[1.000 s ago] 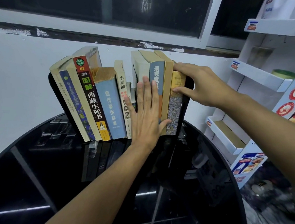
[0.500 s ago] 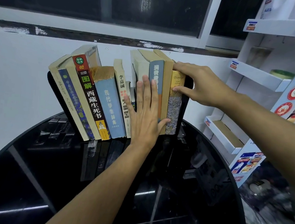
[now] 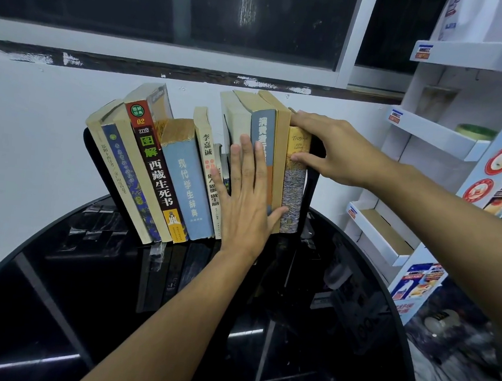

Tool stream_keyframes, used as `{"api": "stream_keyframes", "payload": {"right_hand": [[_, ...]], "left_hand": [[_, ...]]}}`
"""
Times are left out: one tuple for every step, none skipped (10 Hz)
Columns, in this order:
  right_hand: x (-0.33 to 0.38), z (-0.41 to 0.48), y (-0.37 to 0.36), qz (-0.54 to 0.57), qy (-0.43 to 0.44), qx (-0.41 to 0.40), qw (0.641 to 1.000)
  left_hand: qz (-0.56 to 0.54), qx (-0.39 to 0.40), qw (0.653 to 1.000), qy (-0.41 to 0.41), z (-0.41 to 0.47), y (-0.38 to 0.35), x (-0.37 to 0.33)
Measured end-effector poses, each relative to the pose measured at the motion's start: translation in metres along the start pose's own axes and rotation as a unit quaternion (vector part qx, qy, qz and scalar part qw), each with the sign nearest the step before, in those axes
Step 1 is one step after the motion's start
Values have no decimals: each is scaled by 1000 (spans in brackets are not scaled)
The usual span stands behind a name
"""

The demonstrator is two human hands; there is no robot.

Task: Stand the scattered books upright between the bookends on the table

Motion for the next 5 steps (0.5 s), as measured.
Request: {"api": "stream_keyframes", "payload": {"right_hand": [[0, 1, 1, 2, 3, 9, 1000], [5, 2, 5, 2, 4, 13, 1000], [5, 2, 5, -7, 4, 19, 1000], [7, 0, 4, -20, -9, 27, 999], [12, -4, 11, -19, -25, 10, 999]], "left_hand": [[-8, 5, 1000, 0, 0, 2, 0], [-8, 14, 1000, -7, -3, 10, 0], [-32, 22, 999, -12, -3, 19, 0], [-89, 25, 996, -13, -7, 35, 1], [-144, 35, 988, -35, -18, 47, 0]]}}
Point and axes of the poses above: each hand's wrist, its own z-axis towards the middle knuckle, its own y-axis out of the back of the hand, x = y × z, the point moved 1 cm from there along z, towards the middle knuckle, and after that the axes turned 6 degrees about -x, right-handed, at the moved point
